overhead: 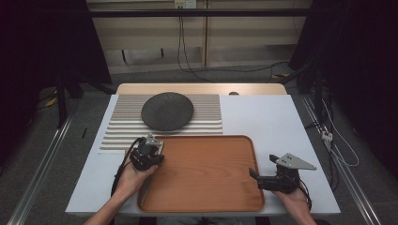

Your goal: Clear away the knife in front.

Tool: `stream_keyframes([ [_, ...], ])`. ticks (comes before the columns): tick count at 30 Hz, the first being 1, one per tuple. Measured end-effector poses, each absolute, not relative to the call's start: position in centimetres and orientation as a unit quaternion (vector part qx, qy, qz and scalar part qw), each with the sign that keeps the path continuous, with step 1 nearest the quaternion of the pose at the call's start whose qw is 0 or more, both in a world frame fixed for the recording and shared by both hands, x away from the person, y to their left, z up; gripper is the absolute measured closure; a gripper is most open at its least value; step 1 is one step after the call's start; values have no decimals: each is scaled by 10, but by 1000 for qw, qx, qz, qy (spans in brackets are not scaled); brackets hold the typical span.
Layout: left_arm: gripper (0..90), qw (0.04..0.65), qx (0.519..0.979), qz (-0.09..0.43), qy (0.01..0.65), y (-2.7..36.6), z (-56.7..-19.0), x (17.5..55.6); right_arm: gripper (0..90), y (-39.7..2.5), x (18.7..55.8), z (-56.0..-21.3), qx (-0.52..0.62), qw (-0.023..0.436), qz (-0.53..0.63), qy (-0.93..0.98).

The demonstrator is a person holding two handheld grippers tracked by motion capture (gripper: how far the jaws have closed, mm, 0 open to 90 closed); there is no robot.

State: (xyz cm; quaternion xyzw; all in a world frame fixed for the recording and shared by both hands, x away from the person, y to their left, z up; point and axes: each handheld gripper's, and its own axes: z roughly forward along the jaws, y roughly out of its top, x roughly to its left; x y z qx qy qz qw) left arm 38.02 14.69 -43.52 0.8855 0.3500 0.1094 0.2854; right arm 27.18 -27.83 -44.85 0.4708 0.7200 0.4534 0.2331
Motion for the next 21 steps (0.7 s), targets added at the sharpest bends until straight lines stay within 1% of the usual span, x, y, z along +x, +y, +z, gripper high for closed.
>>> stream_keyframes([
  [10, 900, 286, 879, 101, 369, 158, -435, 383, 43, -279, 272, -448, 470, 234, 454, 720],
  [19, 900, 282, 882, 92, 366, 160, -434, 379, 43, -279, 272, -448, 472, 234, 454, 719],
  [21, 900, 281, 883, 102, 362, 161, -434, 375, 43, -279, 272, -449, 471, 234, 453, 719],
])
